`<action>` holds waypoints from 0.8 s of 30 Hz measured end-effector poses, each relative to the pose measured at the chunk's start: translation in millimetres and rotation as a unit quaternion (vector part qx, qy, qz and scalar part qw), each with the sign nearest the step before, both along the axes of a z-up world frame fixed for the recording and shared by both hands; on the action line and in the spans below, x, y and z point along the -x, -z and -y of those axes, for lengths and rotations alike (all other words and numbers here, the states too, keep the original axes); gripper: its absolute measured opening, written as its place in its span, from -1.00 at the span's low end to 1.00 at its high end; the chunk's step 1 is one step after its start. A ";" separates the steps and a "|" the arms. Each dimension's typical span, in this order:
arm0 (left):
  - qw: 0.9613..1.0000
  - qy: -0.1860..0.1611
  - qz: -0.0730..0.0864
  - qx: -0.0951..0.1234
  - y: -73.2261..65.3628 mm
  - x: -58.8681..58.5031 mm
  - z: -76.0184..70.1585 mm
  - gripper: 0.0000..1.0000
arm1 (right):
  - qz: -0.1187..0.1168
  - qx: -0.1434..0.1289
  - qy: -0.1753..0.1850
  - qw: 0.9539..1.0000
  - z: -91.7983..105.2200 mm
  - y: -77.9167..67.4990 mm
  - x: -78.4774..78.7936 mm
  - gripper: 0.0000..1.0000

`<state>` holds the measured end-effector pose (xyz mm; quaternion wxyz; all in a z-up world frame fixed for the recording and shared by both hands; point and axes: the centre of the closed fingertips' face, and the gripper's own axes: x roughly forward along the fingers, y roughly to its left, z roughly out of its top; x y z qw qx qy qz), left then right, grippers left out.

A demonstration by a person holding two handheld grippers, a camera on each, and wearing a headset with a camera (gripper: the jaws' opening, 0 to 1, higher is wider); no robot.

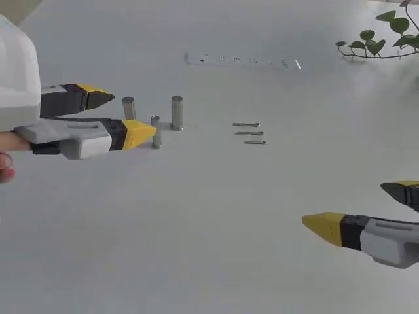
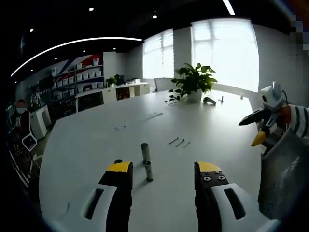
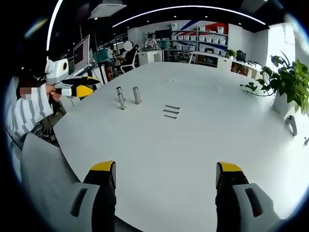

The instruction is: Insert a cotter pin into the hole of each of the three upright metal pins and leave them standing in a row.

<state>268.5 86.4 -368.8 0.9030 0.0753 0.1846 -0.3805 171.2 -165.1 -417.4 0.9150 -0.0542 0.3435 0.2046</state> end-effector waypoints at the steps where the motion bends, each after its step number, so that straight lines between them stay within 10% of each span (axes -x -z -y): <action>1: 1.000 0.001 0.000 0.000 2.0 -4.4 1.7 -0.05 | 0.000 -0.001 0.000 1.000 0.2 0.6 -0.3 0.67; 9: 0.999 0.001 -0.009 0.033 3.0 -28.4 12.0 -0.27 | -0.009 0.004 -0.005 1.000 2.1 4.0 0.9 0.67; 24: 0.999 -0.002 -0.040 0.003 36.9 -41.3 22.3 -0.46 | -0.010 0.005 -0.008 1.000 2.5 6.5 0.9 0.68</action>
